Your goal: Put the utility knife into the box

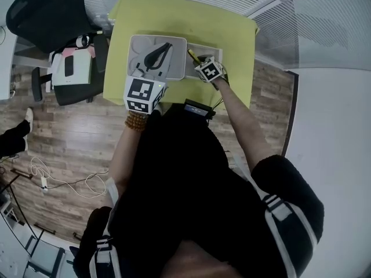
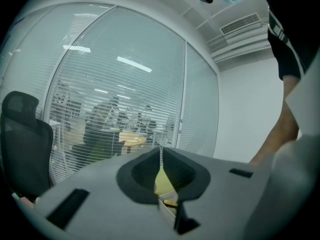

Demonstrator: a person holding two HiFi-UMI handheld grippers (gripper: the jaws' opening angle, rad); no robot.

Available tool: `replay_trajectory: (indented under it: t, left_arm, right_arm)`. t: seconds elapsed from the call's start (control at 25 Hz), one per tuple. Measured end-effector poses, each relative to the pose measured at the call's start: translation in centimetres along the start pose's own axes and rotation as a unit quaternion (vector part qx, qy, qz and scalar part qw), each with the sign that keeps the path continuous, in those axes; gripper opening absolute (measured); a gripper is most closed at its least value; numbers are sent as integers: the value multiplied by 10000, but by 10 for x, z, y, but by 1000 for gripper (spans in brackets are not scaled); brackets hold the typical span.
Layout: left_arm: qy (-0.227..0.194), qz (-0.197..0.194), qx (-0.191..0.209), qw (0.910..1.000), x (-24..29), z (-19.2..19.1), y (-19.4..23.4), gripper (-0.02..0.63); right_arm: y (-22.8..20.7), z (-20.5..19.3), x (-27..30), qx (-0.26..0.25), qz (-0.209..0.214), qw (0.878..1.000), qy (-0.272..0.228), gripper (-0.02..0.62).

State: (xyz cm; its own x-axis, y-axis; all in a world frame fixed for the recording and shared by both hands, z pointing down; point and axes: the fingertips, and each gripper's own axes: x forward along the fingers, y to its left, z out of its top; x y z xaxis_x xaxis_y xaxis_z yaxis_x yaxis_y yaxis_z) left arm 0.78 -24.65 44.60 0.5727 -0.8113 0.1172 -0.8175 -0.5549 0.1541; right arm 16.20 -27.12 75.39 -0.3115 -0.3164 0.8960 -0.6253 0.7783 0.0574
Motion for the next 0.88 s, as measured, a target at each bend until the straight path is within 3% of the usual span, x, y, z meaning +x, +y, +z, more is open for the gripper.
replay_trajectory:
  t: [0.28, 0.88]
  left_arm:
    - [6, 29, -14, 10000, 0, 0, 3, 26]
    - [28, 71, 62, 10000, 0, -3, 3, 26]
  right_arm:
    - [3, -3, 5, -232, 56, 9995, 220, 72]
    - [9, -11, 15, -206, 148, 9988, 408, 72]
